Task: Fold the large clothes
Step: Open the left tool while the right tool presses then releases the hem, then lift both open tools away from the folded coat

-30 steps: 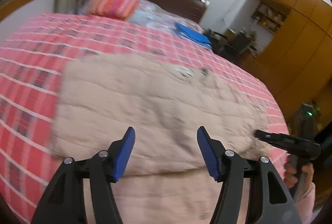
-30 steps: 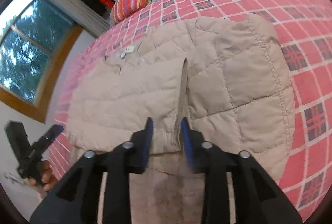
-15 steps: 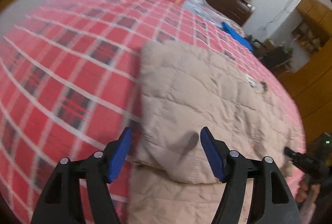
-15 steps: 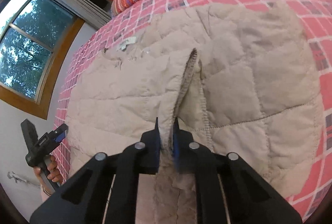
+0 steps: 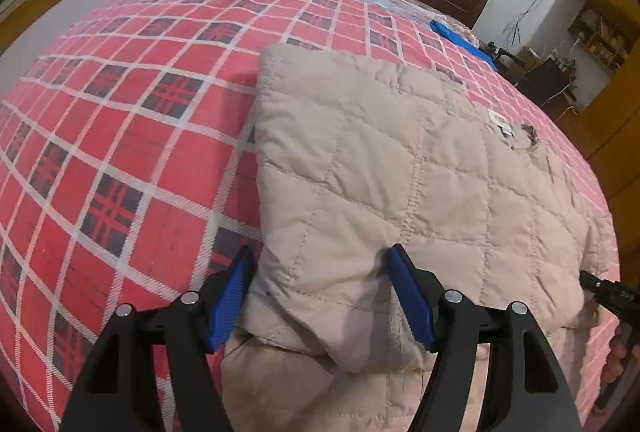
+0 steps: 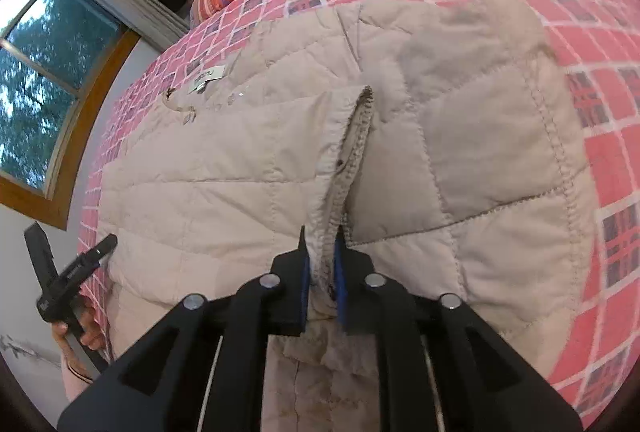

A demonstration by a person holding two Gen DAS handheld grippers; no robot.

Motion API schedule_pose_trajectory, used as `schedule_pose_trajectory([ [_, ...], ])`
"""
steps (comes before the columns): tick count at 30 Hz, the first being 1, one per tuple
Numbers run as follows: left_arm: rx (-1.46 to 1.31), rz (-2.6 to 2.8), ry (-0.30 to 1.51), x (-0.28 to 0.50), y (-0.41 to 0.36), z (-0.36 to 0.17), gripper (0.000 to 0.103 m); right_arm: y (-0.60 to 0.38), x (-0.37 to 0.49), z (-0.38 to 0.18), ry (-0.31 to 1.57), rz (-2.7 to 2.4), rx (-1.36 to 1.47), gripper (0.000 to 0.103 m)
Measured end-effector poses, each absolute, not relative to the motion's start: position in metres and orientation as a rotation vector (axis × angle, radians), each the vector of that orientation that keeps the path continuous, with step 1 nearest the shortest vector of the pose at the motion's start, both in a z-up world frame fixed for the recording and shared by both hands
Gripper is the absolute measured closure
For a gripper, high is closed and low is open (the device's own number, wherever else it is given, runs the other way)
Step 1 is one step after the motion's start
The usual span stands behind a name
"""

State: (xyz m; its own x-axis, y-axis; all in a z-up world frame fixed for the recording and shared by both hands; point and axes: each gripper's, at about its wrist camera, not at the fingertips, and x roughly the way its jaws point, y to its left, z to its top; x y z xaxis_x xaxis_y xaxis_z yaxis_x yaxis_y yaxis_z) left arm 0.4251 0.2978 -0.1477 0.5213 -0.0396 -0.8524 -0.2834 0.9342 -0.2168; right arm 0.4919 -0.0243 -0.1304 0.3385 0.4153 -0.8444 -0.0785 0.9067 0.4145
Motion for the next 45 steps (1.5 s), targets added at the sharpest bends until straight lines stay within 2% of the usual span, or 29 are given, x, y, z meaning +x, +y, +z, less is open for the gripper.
schedule_pose_trajectory([
  [5, -0.306, 0.168, 0.859, 0.394, 0.290, -0.100, 0.036, -0.023, 0.476, -0.089, 1.080, 0.368, 0.308, 0.086],
  [8, -0.281, 0.092, 0.850, 0.391, 0.269, -0.086, 0.036, -0.011, 0.474, -0.083, 1.089, 0.361, 0.261, 0.086],
  [13, -0.246, 0.046, 0.928, 0.401, 0.249, -0.108, 0.036, -0.021, 0.455, -0.071, 0.993, 0.202, 0.222, 0.081],
  [16, -0.266, 0.056, 0.966, 0.408, 0.256, -0.129, 0.036, -0.026, 0.444, -0.064, 0.950, 0.241, 0.225, 0.072],
  [23, -0.275, 0.050, 0.975, 0.408, 0.255, -0.141, 0.035, -0.008, 0.458, -0.102, 1.094, 0.299, 0.200, 0.071],
  [28, -0.277, 0.038, 1.002, 0.412, 0.257, -0.149, 0.035, -0.011, 0.466, -0.134, 1.173, 0.299, 0.246, 0.074],
  [34, -0.268, 0.055, 1.002, 0.408, 0.255, -0.142, 0.035, -0.007, 0.465, -0.124, 1.173, 0.284, 0.243, 0.074],
  [35, -0.266, 0.051, 1.001, 0.404, 0.254, -0.137, 0.035, -0.010, 0.457, -0.113, 1.148, 0.304, 0.262, 0.071],
  [37, -0.250, 0.017, 0.981, 0.387, 0.253, -0.122, 0.034, -0.014, 0.439, -0.097, 1.100, 0.367, 0.282, 0.070],
  [38, -0.222, 0.008, 0.980, 0.373, 0.253, -0.113, 0.033, -0.016, 0.419, -0.085, 1.073, 0.410, 0.272, 0.064],
  [39, -0.204, 0.000, 0.982, 0.361, 0.253, -0.108, 0.026, -0.019, 0.401, -0.078, 1.059, 0.433, 0.256, 0.060],
  [41, -0.179, -0.036, 0.986, 0.327, 0.259, -0.101, 0.016, -0.026, 0.361, -0.070, 1.042, 0.449, 0.201, 0.044],
  [45, -0.155, -0.018, 1.006, 0.251, 0.284, -0.101, 0.011, -0.050, 0.291, -0.071, 1.055, 0.424, 0.115, 0.039],
])
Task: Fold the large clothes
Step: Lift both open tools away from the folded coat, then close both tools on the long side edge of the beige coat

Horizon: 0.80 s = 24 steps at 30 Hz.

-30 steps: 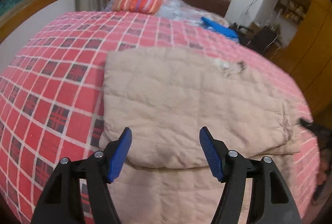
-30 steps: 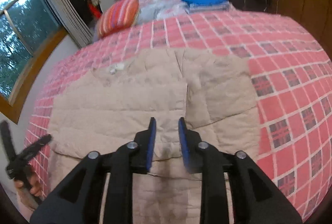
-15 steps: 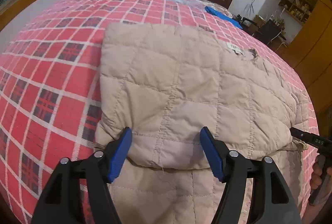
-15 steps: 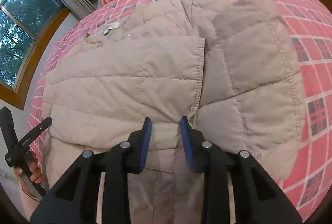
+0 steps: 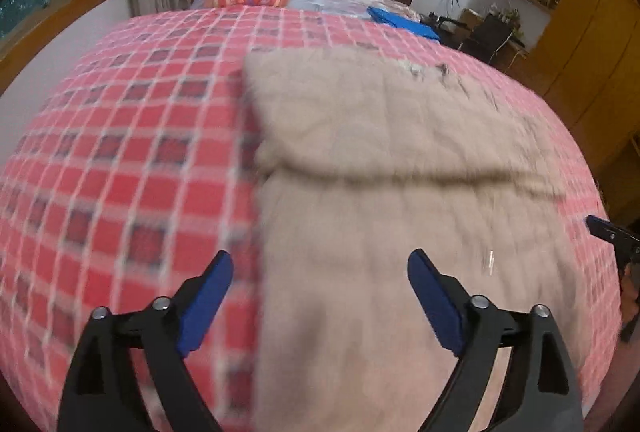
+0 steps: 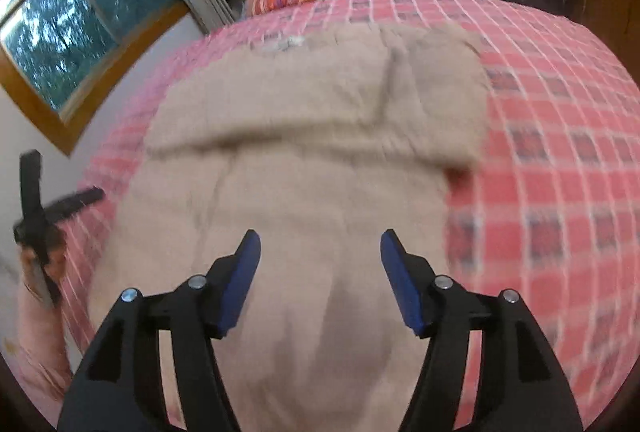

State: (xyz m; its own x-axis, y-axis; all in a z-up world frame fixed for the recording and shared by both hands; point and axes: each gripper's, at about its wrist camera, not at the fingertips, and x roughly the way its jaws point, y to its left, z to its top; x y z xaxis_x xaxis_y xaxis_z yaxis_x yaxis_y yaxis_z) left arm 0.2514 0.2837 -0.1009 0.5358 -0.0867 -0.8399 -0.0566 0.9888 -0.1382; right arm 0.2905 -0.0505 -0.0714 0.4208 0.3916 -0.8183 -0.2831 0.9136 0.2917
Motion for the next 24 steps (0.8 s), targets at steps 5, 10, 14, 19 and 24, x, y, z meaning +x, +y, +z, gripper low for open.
schedule_pose_trajectory([
  [5, -0.240, 0.010, 1.073, 0.172, 0.312, -0.118, 0.010, -0.083, 0.213, -0.090, 1.118, 0.390, 0.127, 0.036],
  [10, -0.308, -0.007, 1.140, 0.133, 0.314, -0.144, 0.010, -0.098, 0.174, -0.103, 1.161, 0.333, 0.144, 0.034],
  [14, -0.315, -0.024, 1.144, 0.121, 0.304, -0.149, 0.010, -0.103, 0.159, -0.114, 1.198, 0.340, 0.173, 0.034],
  [19, -0.324, -0.086, 1.161, 0.117, 0.290, -0.153, 0.012, -0.102, 0.148, -0.119, 1.212, 0.352, 0.171, 0.034],
  [24, -0.315, -0.100, 1.198, 0.121, 0.285, -0.163, 0.047, -0.103, 0.151, -0.128, 1.238, 0.337, 0.172, 0.040],
])
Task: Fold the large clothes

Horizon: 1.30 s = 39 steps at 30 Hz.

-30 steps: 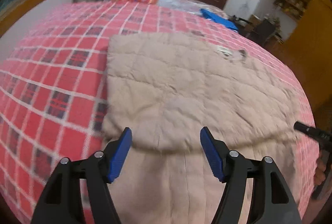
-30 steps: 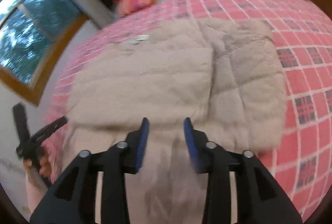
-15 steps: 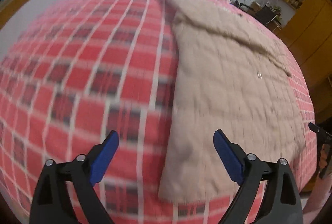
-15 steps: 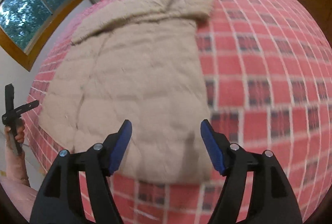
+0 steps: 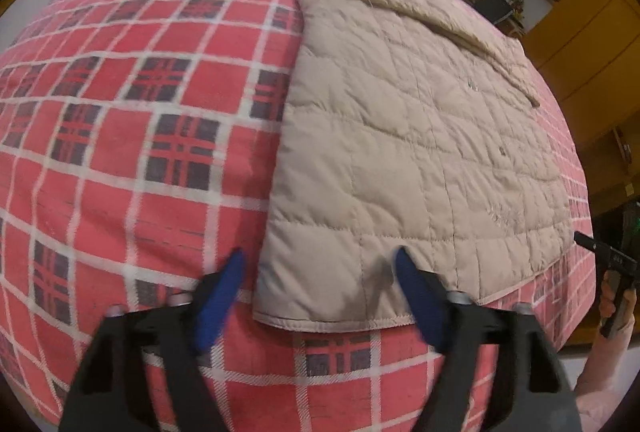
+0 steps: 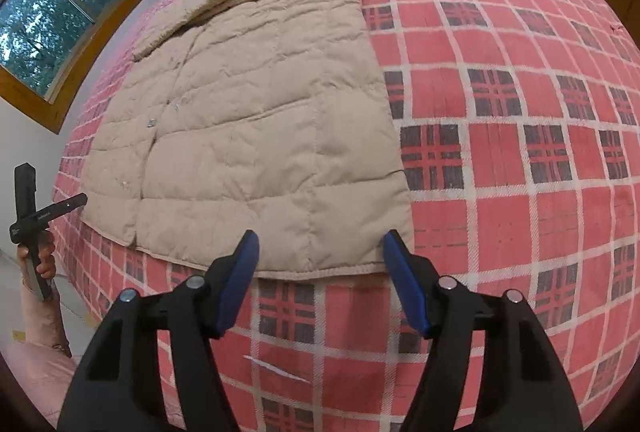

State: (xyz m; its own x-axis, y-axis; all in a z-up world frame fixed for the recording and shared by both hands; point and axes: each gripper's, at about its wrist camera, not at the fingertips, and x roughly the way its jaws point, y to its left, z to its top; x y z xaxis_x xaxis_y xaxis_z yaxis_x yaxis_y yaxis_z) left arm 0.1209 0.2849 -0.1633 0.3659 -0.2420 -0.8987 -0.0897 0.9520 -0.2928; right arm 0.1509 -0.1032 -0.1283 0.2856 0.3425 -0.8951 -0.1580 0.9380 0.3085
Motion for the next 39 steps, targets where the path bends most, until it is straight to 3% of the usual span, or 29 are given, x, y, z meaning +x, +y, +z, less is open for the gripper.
schedule_pose_trajectory([
  [6, -0.314, -0.093, 1.182, 0.118, 0.285, -0.161, 0.074, -0.107, 0.154, -0.139, 1.271, 0.308, 0.160, 0.059],
  [7, -0.308, -0.091, 1.180, 0.117, 0.284, -0.160, 0.077, -0.107, 0.154, -0.140, 1.275, 0.299, 0.149, 0.069],
  [8, -0.306, -0.090, 1.178, 0.117, 0.283, -0.161, 0.080, -0.107, 0.154, -0.141, 1.278, 0.295, 0.144, 0.085],
  [11, -0.304, -0.088, 1.167, 0.116, 0.282, -0.159, 0.087, -0.107, 0.151, -0.142, 1.284, 0.315, 0.176, 0.101],
  [25, -0.272, -0.080, 1.065, 0.117, 0.280, -0.117, 0.093, -0.118, 0.143, -0.092, 1.137, 0.390, 0.256, 0.103],
  [39, -0.218, -0.064, 0.891, 0.184, 0.271, -0.056, 0.093, -0.121, 0.219, -0.028, 1.001, 0.401, 0.254, 0.103],
])
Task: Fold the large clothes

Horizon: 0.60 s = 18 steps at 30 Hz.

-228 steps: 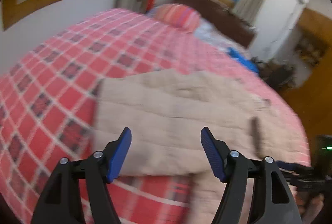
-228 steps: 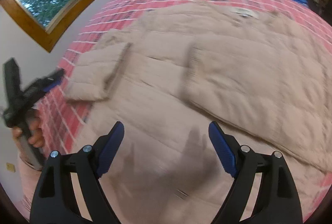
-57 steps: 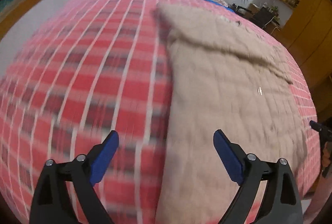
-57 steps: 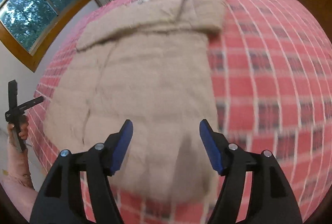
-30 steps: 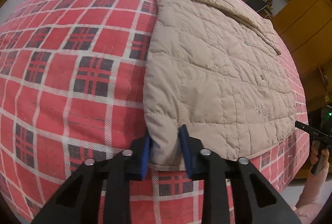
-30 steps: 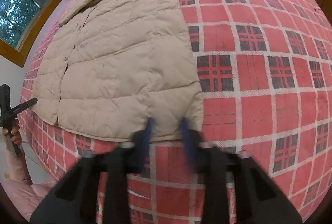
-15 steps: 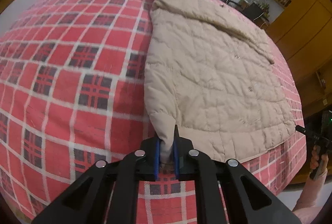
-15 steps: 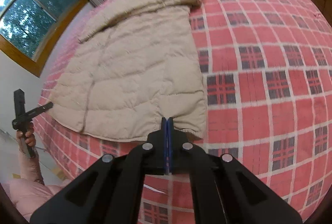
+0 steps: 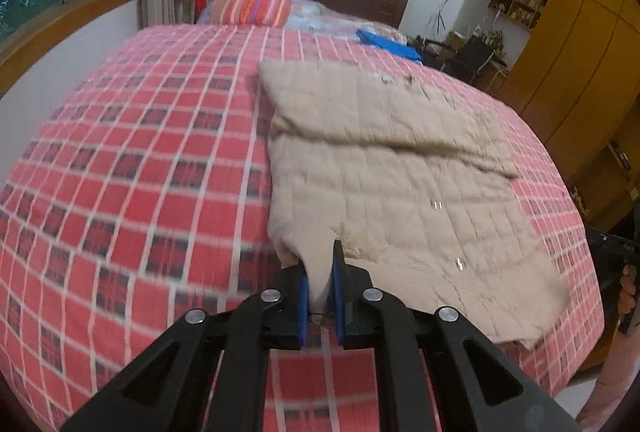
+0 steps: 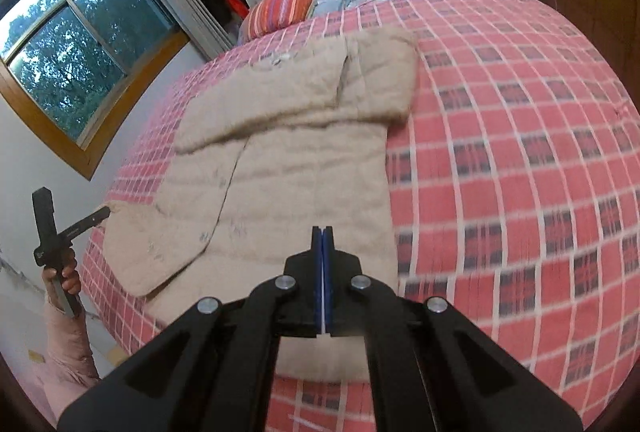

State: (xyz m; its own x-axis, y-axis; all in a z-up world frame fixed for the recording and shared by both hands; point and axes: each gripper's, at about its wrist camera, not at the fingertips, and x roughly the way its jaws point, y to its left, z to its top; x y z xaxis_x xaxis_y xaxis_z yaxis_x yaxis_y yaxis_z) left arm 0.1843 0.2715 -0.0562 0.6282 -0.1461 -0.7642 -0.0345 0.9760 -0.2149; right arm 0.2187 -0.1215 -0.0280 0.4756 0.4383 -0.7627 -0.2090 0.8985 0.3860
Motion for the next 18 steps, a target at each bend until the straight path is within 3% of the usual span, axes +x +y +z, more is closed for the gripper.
schedule_pose_trajectory([
  [4, -0.203, -0.049, 0.883, 0.210, 0.268, -0.058, 0.093, -0.122, 0.242, -0.032, 1.043, 0.401, 0.280, 0.103],
  [7, -0.199, -0.064, 0.885, 0.212, 0.264, -0.060, 0.093, -0.121, 0.234, -0.047, 1.102, 0.369, 0.255, 0.096],
  [9, -0.198, -0.075, 0.881, 0.206, 0.265, -0.060, 0.093, -0.126, 0.224, -0.064, 1.158, 0.341, 0.251, 0.077],
  [10, -0.197, -0.080, 0.880, 0.200, 0.266, -0.062, 0.093, -0.131, 0.217, -0.075, 1.188, 0.327, 0.262, 0.060],
  [11, -0.201, -0.081, 0.882, 0.194, 0.268, -0.063, 0.093, -0.135, 0.210, -0.084, 1.209, 0.318, 0.270, 0.053],
  [18, -0.245, -0.091, 0.905, 0.163, 0.279, -0.077, 0.092, -0.150, 0.170, -0.135, 1.325, 0.366, 0.403, 0.047],
])
